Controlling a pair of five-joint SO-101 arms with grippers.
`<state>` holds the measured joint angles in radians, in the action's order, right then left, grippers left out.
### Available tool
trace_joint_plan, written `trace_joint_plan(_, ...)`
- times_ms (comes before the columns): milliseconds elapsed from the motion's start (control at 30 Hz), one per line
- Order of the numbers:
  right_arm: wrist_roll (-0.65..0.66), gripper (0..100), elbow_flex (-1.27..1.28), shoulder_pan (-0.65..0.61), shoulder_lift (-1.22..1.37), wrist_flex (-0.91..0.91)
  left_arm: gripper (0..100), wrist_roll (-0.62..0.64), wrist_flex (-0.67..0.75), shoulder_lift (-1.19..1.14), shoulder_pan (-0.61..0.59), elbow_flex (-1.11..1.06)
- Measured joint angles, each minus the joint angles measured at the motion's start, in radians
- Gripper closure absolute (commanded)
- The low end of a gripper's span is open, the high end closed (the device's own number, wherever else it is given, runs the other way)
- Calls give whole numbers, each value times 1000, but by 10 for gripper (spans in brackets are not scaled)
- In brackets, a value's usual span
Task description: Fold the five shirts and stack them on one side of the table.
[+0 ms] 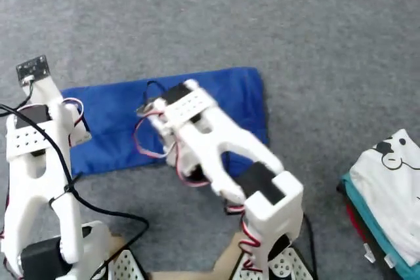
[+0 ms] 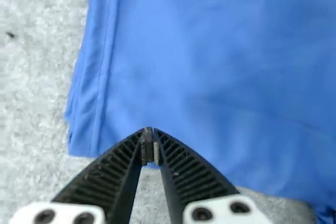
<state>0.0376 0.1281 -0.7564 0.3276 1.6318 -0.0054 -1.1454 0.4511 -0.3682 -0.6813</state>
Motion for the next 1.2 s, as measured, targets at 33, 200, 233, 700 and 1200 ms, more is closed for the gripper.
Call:
trace_joint_plan(33,-8,993,6,-25,0,0,981,-11,0,0,-9,-6)
trace_joint_plan(200,-20,993,26,-72,-2,-6,981,-32,3,0,-57,-11)
trace_joint_plan(233,-20,993,26,-61,-2,0,981,-38,3,0,-66,-11)
trace_joint_plan(700,104,993,-135,184,-190,77,981,-41,3,3,-104,-11)
trace_joint_plan(1200,169,993,103,141,-40,-72,981,-41,3,3,-104,-11)
